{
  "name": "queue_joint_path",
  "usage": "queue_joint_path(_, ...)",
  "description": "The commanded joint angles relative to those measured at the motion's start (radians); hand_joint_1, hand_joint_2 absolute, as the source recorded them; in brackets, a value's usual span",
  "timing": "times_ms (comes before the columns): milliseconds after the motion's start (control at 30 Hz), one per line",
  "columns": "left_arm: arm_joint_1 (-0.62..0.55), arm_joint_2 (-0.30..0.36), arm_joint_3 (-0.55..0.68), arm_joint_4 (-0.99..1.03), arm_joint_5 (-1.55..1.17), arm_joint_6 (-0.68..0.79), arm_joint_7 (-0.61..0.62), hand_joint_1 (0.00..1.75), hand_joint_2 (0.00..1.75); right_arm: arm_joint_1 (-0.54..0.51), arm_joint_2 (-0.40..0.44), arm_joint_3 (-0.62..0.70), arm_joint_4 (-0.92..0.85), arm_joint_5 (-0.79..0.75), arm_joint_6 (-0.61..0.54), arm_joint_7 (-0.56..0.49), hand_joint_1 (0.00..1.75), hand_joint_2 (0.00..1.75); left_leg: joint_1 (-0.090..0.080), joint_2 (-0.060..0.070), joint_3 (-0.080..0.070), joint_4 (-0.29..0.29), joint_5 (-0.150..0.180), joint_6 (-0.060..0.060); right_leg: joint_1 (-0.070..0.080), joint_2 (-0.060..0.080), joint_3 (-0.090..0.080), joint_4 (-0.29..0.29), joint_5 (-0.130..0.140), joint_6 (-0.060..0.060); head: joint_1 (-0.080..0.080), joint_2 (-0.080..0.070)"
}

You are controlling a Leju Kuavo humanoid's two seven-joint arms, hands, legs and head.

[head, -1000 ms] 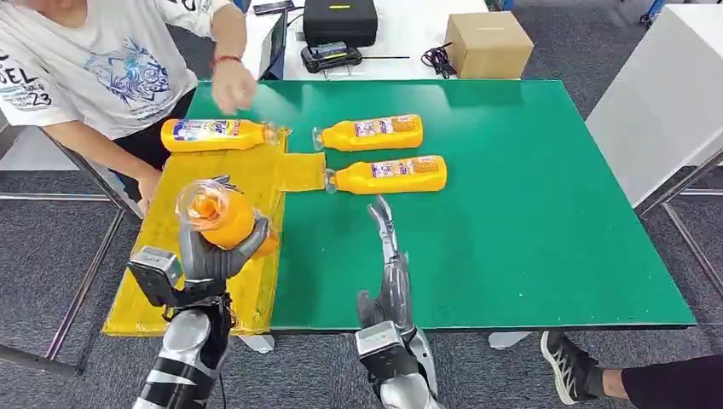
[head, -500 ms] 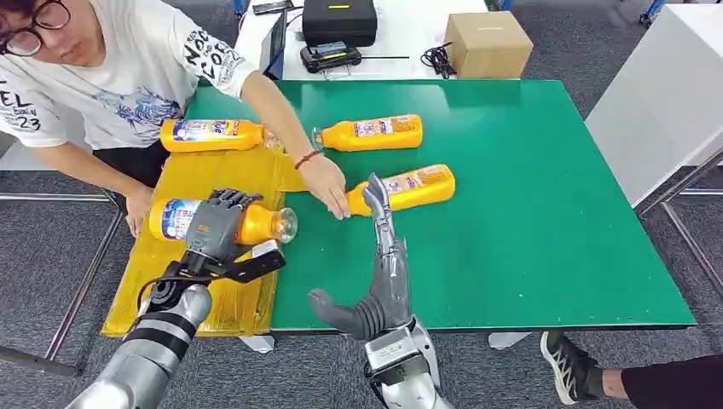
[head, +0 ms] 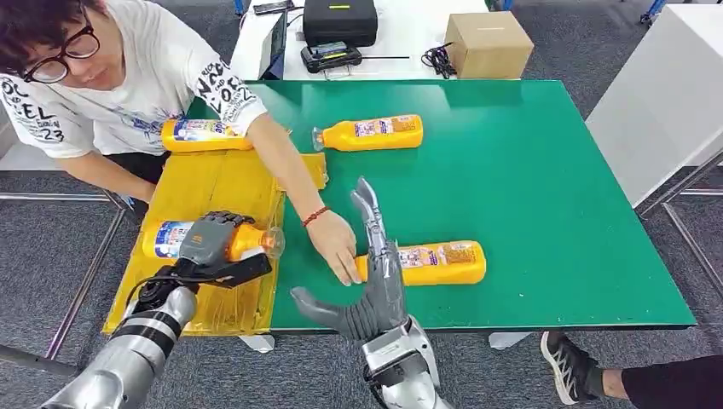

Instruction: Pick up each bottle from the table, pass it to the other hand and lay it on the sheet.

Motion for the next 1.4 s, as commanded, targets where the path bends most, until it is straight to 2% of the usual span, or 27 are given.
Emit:
queue_joint_path(33,-0.047,0.029,0.004,0.132,-0.022,-0.054,0.013,1.75,1.75,-0.018,-0.028,-0.001,0.057,-0.010,0.024,0.000,0.00,1.75,0.001,0.002,0.004,-0.001,-0.001,-0.001,0.001,0.001,0.004,-0.001,0.000,-0.002,0.000,0.000)
queue_joint_path(300,-0.049,0.046,-0.052,0.177,-0.091,-0.129,0.061,1.75,1.75,-0.014,-0.020,-0.007,0.070,-0.014,0.056,0.002,0.00,1.75,0.002,0.003,0.007,-0.001,-0.002,-0.002,0.003,0.002,0.007,-0.003,-0.001,-0.003,0.000,0.000)
queue_joint_path(667,-0.051,0.048,-0.056,0.185,-0.093,-0.146,0.061,1.75,1.75,-0.014,-0.020,-0.007,0.070,-0.014,0.060,0.003,0.00,1.75,0.002,0.004,0.009,-0.002,-0.001,-0.002,0.002,0.003,0.008,-0.002,0.000,-0.002,0.000,0.000)
queue_joint_path(700,-0.049,0.049,-0.058,0.192,-0.094,-0.164,0.062,1.24,1.75,-0.011,-0.019,-0.009,0.071,-0.014,0.062,0.003,0.00,1.75,0.002,0.004,0.010,-0.002,-0.002,-0.002,0.002,0.003,0.009,-0.003,0.000,-0.003,0.000,0.000)
queue_joint_path(733,-0.052,0.054,-0.069,0.202,-0.103,-0.192,0.069,0.24,1.75,-0.008,-0.017,-0.011,0.073,-0.015,0.066,0.003,0.00,1.75,0.001,0.003,0.009,-0.002,-0.001,-0.002,0.002,0.003,0.008,-0.002,0.000,-0.002,0.000,0.000)
queue_joint_path(767,-0.051,0.057,-0.073,0.209,-0.104,-0.208,0.068,0.03,1.75,-0.006,-0.016,-0.012,0.075,-0.016,0.068,0.003,0.00,1.75,0.002,0.004,0.010,-0.002,-0.002,-0.002,0.002,0.003,0.009,-0.002,0.000,-0.003,0.000,0.000)
queue_joint_path(1067,-0.028,0.073,-0.041,0.215,-0.006,-0.340,0.003,0.00,1.75,0.001,0.014,-0.035,0.080,-0.010,0.109,0.019,0.00,1.75,0.002,0.006,0.014,-0.003,-0.003,-0.003,0.003,0.005,0.013,-0.003,0.000,-0.003,0.000,0.000)
queue_joint_path(1100,-0.028,0.074,-0.036,0.215,0.011,-0.366,-0.006,0.00,0.00,-0.002,0.016,-0.037,0.089,-0.010,0.110,0.019,0.00,1.75,0.001,0.005,0.014,-0.003,-0.002,-0.002,0.001,0.005,0.012,-0.003,0.000,-0.002,0.000,0.000)
queue_joint_path(1400,-0.001,0.092,0.024,0.187,0.235,-0.617,-0.119,0.00,0.00,-0.032,0.030,-0.032,0.143,-0.020,0.123,0.021,0.00,1.75,0.000,0.003,0.016,-0.004,-0.001,-0.002,0.000,0.003,0.015,-0.002,0.000,-0.003,0.000,0.000)
